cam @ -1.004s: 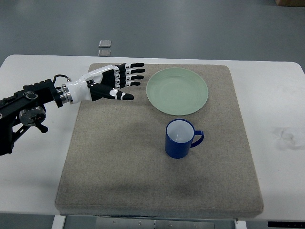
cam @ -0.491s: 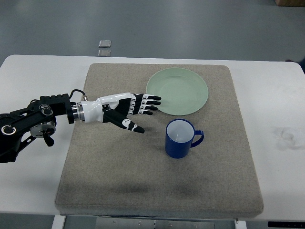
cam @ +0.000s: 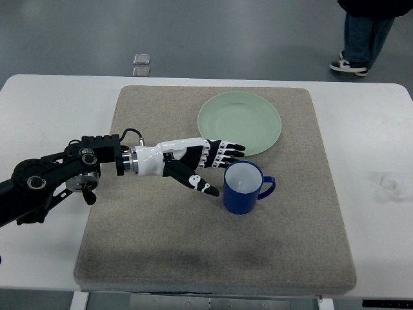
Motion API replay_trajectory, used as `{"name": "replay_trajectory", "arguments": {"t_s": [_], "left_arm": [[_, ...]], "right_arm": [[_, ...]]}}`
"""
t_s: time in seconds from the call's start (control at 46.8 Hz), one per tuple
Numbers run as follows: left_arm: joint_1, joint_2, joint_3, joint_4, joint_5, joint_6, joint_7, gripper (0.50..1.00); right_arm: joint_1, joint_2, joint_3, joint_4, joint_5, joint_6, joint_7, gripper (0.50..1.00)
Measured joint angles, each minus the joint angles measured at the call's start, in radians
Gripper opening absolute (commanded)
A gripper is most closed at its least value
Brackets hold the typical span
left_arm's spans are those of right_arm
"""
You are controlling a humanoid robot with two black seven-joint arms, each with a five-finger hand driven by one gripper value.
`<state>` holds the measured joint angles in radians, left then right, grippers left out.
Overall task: Place cup left of plate with left hand
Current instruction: 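Wrap the left hand fingers around the blue mug's body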
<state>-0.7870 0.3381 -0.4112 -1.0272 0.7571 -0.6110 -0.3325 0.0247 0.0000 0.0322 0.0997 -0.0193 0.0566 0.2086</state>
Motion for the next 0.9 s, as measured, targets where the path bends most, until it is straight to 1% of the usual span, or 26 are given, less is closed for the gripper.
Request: {"name": "replay_trajectory", "arguments": {"t_s": [0.705,0.897], "left_arm": [[0.008,-0.053,0.0,0.014,0.06,0.0,0.0,0.988],[0.009,-0.074,0.002,0.037,0.061,0.0,0.0,0.988]], "right_arm": [[0.0,0.0,0.0,0.0,0.0,0.0,0.0,0.932],[0.0,0.0,0.0,0.0,0.0,0.0,0.0,0.932]]}}
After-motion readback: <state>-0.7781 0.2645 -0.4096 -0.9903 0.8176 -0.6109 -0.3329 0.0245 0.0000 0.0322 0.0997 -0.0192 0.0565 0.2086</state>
